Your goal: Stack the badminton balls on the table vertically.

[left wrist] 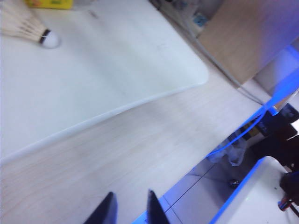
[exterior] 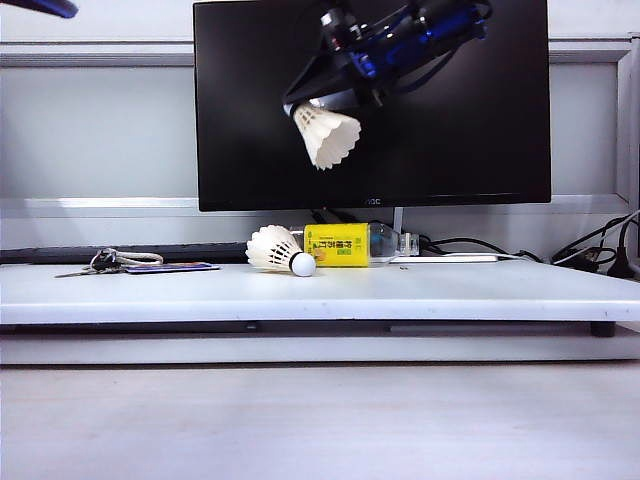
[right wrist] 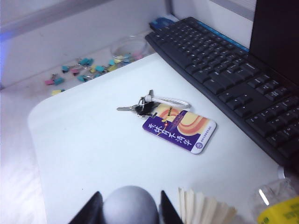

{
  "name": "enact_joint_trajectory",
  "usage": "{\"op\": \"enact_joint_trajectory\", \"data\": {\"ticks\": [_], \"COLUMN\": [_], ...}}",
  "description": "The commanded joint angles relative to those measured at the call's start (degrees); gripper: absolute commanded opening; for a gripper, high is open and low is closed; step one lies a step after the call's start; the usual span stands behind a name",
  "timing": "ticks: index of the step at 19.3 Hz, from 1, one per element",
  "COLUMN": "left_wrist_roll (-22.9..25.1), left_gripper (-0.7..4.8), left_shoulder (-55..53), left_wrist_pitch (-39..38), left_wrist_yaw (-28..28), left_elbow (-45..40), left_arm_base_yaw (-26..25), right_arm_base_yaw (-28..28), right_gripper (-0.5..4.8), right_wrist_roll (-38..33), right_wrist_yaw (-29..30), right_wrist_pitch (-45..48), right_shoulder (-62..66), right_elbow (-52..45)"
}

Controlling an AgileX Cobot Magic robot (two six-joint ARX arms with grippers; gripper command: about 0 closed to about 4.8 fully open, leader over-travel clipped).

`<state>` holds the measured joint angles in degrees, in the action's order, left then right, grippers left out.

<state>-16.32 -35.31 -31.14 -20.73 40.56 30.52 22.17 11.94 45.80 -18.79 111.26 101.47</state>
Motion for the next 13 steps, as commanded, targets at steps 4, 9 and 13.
{"op": "enact_joint_trajectory", "data": {"ticks": [4, 9, 13], "left_wrist_roll": [0.4, -0.2, -0.2], "left_gripper": [0.96, 0.96, 0.96], "left_shoulder": [0.1, 0.1, 0.1], "left_wrist_pitch": [0.0, 0.2, 0.4], "left_wrist_yaw": [2.1, 3.2, 4.0], "left_elbow": [-0.1, -1.1, -1.2], "left_arm_base_yaw": [0.0, 0.0, 0.0], "right_arm_base_yaw": [-2.4, -8.5, -10.1], "right_gripper": [1.48, 1.48, 1.5], "right_wrist_roll": [-1.7, -12.5, -15.4], "right_wrist_yaw": [4.1, 5.3, -2.9], "right_wrist_pitch": [1.4, 19.5, 34.1], "right_shoulder": [-1.6, -10.6, -20.1], "right_elbow": [0.2, -12.8, -29.9]}}
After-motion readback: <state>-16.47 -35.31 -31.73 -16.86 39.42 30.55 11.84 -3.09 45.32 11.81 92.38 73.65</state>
